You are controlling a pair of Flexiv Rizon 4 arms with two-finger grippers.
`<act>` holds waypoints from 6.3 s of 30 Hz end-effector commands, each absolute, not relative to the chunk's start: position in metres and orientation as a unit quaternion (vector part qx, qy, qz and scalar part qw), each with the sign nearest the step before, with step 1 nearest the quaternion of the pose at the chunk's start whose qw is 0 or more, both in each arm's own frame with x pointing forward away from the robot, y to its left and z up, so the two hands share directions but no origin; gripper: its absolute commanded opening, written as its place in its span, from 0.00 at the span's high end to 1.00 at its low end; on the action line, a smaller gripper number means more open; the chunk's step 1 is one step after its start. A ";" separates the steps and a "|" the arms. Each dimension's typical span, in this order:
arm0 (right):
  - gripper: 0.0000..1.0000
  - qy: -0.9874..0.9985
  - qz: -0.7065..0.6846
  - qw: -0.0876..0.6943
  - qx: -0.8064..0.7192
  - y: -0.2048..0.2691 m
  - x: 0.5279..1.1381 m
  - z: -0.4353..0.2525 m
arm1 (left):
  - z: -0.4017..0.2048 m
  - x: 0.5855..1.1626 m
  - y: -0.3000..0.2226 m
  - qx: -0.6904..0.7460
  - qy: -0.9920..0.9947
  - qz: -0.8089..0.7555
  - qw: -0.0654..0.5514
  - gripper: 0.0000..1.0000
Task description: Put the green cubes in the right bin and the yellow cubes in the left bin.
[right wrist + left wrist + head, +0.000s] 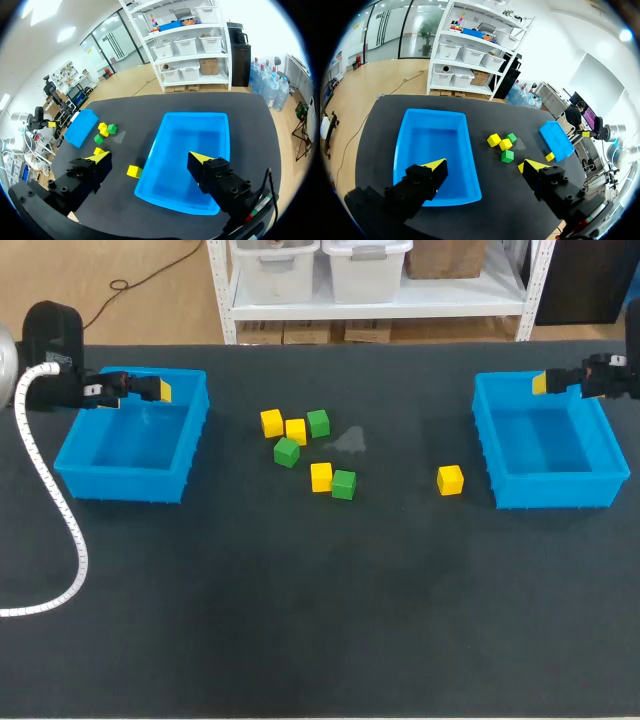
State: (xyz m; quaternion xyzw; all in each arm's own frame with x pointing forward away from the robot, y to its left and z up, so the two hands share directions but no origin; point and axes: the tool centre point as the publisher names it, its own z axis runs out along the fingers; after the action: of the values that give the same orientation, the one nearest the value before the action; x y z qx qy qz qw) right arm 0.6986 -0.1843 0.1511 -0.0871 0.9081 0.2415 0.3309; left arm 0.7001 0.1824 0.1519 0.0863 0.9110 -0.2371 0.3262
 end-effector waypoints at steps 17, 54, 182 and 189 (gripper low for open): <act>0.00 0.907 0.244 0.330 -0.089 -0.185 0.700 0.150 | 0.150 0.700 0.184 0.088 0.909 -0.242 0.329 0.00; 0.00 0.903 0.208 0.332 -0.176 -0.142 0.710 0.156 | 0.150 0.700 0.184 0.088 0.909 -0.242 0.329 0.00; 1.00 0.958 -0.062 0.281 0.018 -0.229 0.754 0.091 | 0.150 0.700 0.184 0.088 0.909 -0.242 0.329 0.00; 1.00 0.964 -0.062 0.258 -0.011 -0.211 0.748 0.078 | 0.150 0.700 0.184 0.088 0.909 -0.242 0.329 0.00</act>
State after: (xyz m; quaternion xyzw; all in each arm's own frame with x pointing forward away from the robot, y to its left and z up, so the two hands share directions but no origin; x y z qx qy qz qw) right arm 0.7476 -0.2181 0.0853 -0.0071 0.9645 -0.0566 0.2579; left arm 0.7001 0.1824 0.1519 0.0862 0.9110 -0.2371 0.3262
